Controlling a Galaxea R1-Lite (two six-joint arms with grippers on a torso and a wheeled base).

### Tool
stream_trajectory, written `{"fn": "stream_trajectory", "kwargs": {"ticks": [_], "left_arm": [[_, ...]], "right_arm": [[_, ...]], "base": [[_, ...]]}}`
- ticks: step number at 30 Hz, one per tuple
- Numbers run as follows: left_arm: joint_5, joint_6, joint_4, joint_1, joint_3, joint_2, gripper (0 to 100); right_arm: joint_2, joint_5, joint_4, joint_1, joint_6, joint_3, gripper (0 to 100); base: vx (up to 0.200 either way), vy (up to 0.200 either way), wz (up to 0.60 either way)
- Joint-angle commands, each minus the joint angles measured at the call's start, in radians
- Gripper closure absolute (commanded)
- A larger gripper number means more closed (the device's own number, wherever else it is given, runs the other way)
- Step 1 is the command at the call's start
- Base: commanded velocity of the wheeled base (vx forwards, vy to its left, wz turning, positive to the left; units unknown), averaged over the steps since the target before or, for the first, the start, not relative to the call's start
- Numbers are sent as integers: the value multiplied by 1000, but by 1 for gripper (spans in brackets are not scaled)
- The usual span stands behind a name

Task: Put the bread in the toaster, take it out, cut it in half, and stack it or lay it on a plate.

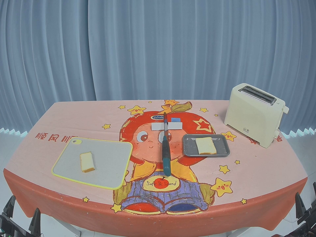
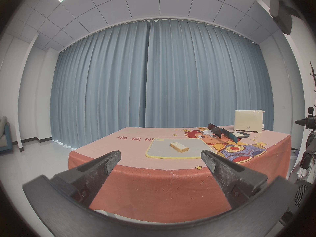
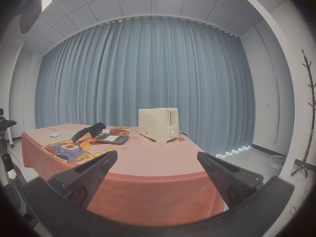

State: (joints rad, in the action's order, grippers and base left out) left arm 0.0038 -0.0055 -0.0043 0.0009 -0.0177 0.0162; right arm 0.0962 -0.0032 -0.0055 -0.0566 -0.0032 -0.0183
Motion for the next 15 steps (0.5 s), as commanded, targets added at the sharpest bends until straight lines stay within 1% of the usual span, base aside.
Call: {"fn": "stream_trajectory", "kwargs": {"ticks": [1,3,5,6,7,9,15], "left_arm": [[1,-1,0,1,18,-10,0],[1,-1,0,1,18,-10,0],[1,-1,0,1,18,-10,0],[1,-1,0,1,18,-10,0],[1,1,0,1,18,-10,0],[1,-1,0,1,18,-10,0],[1,-1,0,1,18,-10,0]], "right_arm": [[-21,0,-1,1,2,18,0],[-27,2,4,12,3,17,0],[-44,3,6,50,3,17,0],[-56,5,7,81,2,17,0],[-61,11,7,87,5,17,0],[-61,23,7,81,5,17,0],[-96,23,6,63,5,17,0]], "base": [[0,0,0],[0,0,0],[0,0,0],[0,0,0],[0,0,0],[0,0,0],[0,0,0]]}}
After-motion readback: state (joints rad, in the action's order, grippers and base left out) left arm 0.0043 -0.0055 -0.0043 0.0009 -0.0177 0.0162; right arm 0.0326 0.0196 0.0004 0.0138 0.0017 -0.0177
